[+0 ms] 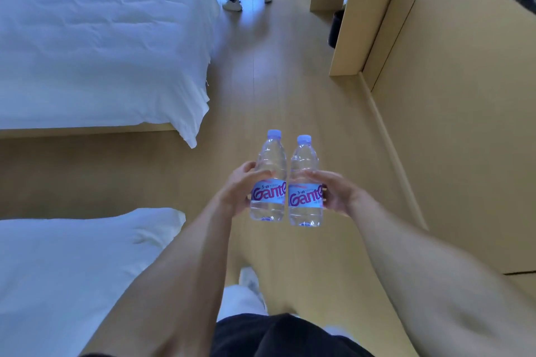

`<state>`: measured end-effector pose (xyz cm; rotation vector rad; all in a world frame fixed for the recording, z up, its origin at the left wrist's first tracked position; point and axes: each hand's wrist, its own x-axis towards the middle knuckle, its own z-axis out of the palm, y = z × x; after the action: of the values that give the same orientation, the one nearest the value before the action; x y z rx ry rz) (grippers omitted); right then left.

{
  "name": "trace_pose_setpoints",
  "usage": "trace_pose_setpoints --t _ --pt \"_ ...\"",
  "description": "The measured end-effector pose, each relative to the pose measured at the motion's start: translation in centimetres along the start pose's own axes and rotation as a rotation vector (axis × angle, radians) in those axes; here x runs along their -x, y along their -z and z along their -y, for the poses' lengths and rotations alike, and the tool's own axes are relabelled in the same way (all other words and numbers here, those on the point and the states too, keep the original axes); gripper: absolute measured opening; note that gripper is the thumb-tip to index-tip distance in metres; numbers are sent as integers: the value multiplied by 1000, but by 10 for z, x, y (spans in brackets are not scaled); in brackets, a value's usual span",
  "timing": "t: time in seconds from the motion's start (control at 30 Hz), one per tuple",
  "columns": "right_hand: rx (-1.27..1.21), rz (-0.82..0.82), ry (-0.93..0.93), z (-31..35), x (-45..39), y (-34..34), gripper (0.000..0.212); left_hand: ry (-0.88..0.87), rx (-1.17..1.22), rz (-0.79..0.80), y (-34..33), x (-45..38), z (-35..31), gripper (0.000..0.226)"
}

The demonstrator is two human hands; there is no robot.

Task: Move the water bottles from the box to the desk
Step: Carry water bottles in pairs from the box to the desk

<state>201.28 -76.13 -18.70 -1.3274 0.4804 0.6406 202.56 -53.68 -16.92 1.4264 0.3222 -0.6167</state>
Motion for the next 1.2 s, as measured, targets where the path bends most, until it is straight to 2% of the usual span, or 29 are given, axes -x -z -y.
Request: trace_pose_setpoints --t 0.43,0.63,0.77,0.93,1.2 --pt "-25 -137 -33 156 -177 13 50 41 -48 131 39 -236 -128 40" --pt "-63 -129 -22 231 -242 2 69 49 -68 179 61 -316 -201 39" --pt "-93 -107 -29 271 -287 2 68 66 -59 165 73 -366 -233 40" --pt "-109 -62 -70 315 -357 9 51 76 -57 142 87 -432 -267 39" --pt "-107 10 -156 414 -501 36 54 101 -46 71 102 -561 -343 33"
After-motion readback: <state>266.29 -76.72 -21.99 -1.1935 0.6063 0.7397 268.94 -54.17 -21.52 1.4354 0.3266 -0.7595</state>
